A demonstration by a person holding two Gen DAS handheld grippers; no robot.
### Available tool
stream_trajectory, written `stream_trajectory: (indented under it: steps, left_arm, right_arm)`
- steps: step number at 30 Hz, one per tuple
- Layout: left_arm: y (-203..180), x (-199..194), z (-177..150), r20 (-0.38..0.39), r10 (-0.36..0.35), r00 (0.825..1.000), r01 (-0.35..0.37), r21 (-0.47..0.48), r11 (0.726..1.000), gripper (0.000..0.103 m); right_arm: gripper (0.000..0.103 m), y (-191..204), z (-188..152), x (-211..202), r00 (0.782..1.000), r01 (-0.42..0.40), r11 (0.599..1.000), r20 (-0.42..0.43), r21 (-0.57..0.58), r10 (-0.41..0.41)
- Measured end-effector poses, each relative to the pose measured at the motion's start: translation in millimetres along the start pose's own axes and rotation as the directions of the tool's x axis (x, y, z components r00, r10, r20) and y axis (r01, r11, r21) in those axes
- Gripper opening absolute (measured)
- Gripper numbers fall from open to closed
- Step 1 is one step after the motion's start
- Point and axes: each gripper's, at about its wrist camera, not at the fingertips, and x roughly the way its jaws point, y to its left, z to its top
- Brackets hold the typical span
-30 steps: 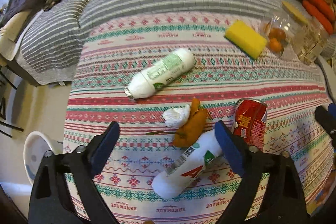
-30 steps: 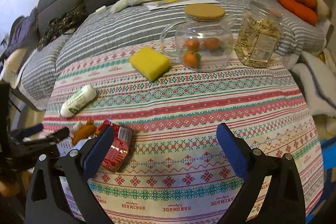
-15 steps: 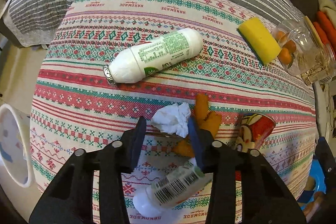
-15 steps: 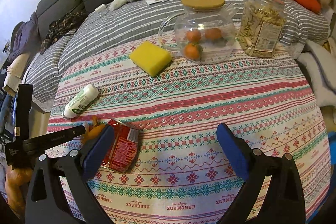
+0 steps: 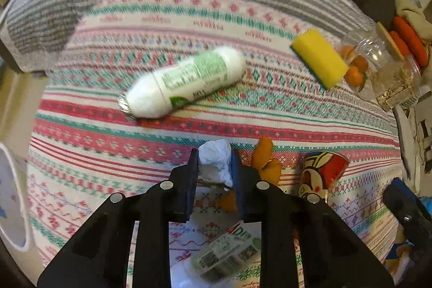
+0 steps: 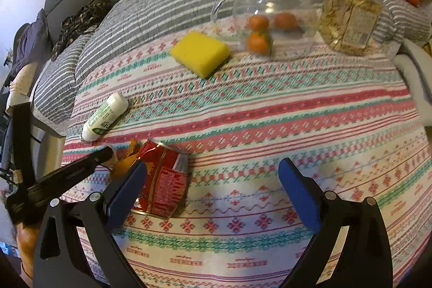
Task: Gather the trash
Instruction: 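Grasp the crumpled white tissue with the left gripper, then grasp the red can with the right gripper while the left holds the tissue, then carry the tissue to the bin and release with the left gripper while the right drops the can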
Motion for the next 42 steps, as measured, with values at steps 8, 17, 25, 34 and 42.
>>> stream_trajectory:
  steps: [8,17,25,34,42]
  left_arm:
    - [20.4,-66.8,-16.6,0.156,-0.038,0.987,0.047,-0.055,0.997,0.022]
    - [42.3,-98.5,-42.6,0.224,-0.038,0.974,0.062,-0.100,0.993,0.022]
    - [50.2,-100.8,-43.1,0.221,-0.069,0.973,0.097,-0.117,0.988,0.022]
    - [51.6,-115.4,-43.0,0.257,-0.076,0.963,0.106,-0.103,0.989,0.022]
    - [70.3,-125.2,-45.8,0.264,-0.032,0.964,0.069,-0.133,0.989,0.022]
  right_arm:
    - [0.095,40.5,-5.6,35.8,0.998,-0.017,1.000,-0.063,-0.022,0.016]
    - [0.088,53.9,-10.2,79.1,0.992,-0.021,1.000,-0.124,0.017,0.023]
    - [0.065,44.7,-9.5,67.4,0.996,-0.052,0.999,-0.076,0.018,0.053]
    - [0.065,58.3,-5.9,17.6,0.994,-0.088,0.994,0.054,-0.062,0.092]
    - [0.065,97.2,-14.4,1.6,0.985,-0.124,0.979,0.101,-0.163,0.142]
